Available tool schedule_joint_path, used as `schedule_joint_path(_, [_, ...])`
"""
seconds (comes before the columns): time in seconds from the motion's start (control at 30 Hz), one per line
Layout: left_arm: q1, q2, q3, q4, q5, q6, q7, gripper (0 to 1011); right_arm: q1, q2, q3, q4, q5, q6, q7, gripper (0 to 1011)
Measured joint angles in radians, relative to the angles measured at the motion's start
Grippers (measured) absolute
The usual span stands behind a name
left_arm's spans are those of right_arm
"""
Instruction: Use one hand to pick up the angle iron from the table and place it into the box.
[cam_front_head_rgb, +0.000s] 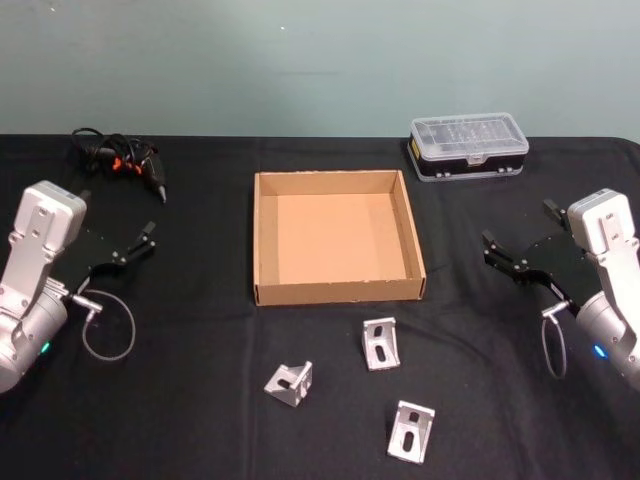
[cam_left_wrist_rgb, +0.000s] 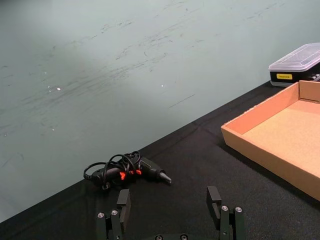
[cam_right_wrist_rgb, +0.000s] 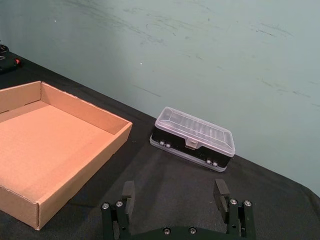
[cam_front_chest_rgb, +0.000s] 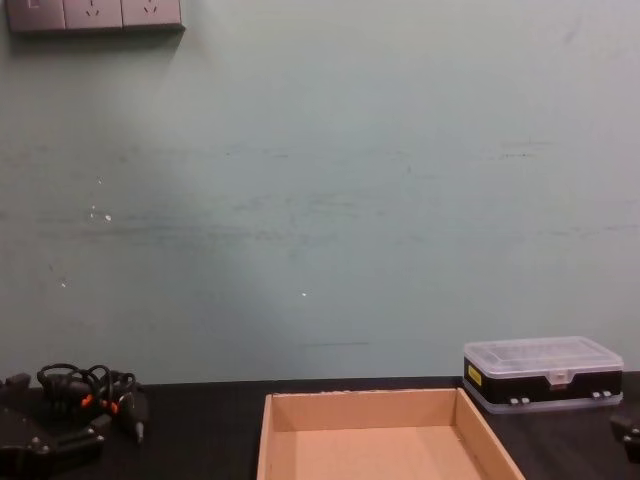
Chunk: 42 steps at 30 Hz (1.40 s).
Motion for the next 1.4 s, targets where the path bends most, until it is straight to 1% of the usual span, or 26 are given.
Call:
schedule_joint_path(0.37, [0.000, 0.000, 0.000, 0.000, 0.000, 0.000, 0.000, 1000, 0.000, 0.000, 0.000, 0.000, 0.000, 0.000, 0.000, 1002])
schedule_joint_path(0.53, [0.000, 0.000, 0.000, 0.000, 0.000, 0.000, 0.000, 1000, 0.001, 0.000, 0.020, -0.003, 0.002, -0.012, 0.020, 1002])
schedule_joint_path(0.57, [0.000, 0.000, 0.000, 0.000, 0.000, 0.000, 0.000, 1000, 0.000, 0.007, 0.031, -0.013, 0.006, -0.017, 0.031, 1002])
schedule_joint_path(0.67, [0.000, 0.000, 0.000, 0.000, 0.000, 0.000, 0.000, 1000, -0.007, 0.023, 0.047, -0.033, 0.015, -0.020, 0.051, 1002])
schedule_joint_path(0.8, [0.000, 0.000, 0.000, 0.000, 0.000, 0.000, 0.000, 1000, -0.031, 0.077, 0.082, -0.105, 0.043, -0.010, 0.109, 1002])
schedule_joint_path(0.87, [0.000, 0.000, 0.000, 0.000, 0.000, 0.000, 0.000, 1000, -0.047, 0.111, 0.100, -0.148, 0.064, 0.013, 0.146, 1002])
schedule_joint_path(0.9, [0.000, 0.000, 0.000, 0.000, 0.000, 0.000, 0.000, 1000, -0.047, 0.111, 0.100, -0.148, 0.064, 0.013, 0.146, 1002])
schedule_joint_path(0.93, [0.000, 0.000, 0.000, 0.000, 0.000, 0.000, 0.000, 1000, -0.060, 0.134, 0.111, -0.176, 0.079, 0.031, 0.171, 1002])
schedule_joint_path(0.97, [0.000, 0.000, 0.000, 0.000, 0.000, 0.000, 0.000, 1000, -0.066, 0.145, 0.115, -0.190, 0.086, 0.040, 0.186, 1002])
schedule_joint_path(1.0, [0.000, 0.000, 0.000, 0.000, 0.000, 0.000, 0.000, 1000, -0.076, 0.168, 0.124, -0.214, 0.101, 0.058, 0.216, 1002])
schedule_joint_path(1.03, [0.000, 0.000, 0.000, 0.000, 0.000, 0.000, 0.000, 1000, -0.076, 0.168, 0.124, -0.214, 0.101, 0.058, 0.216, 1002])
schedule_joint_path(1.1, [0.000, 0.000, 0.000, 0.000, 0.000, 0.000, 0.000, 1000, -0.095, 0.212, 0.135, -0.259, 0.140, 0.098, 0.291, 1002])
schedule_joint_path(1.23, [0.000, 0.000, 0.000, 0.000, 0.000, 0.000, 0.000, 1000, -0.104, 0.245, 0.136, -0.290, 0.170, 0.134, 0.364, 1002])
schedule_joint_path(1.33, [0.000, 0.000, 0.000, 0.000, 0.000, 0.000, 0.000, 1000, -0.102, 0.267, 0.124, -0.309, 0.195, 0.168, 0.451, 1002])
schedule_joint_path(1.4, [0.000, 0.000, 0.000, 0.000, 0.000, 0.000, 0.000, 1000, -0.100, 0.272, 0.115, -0.314, 0.203, 0.181, 0.486, 1002])
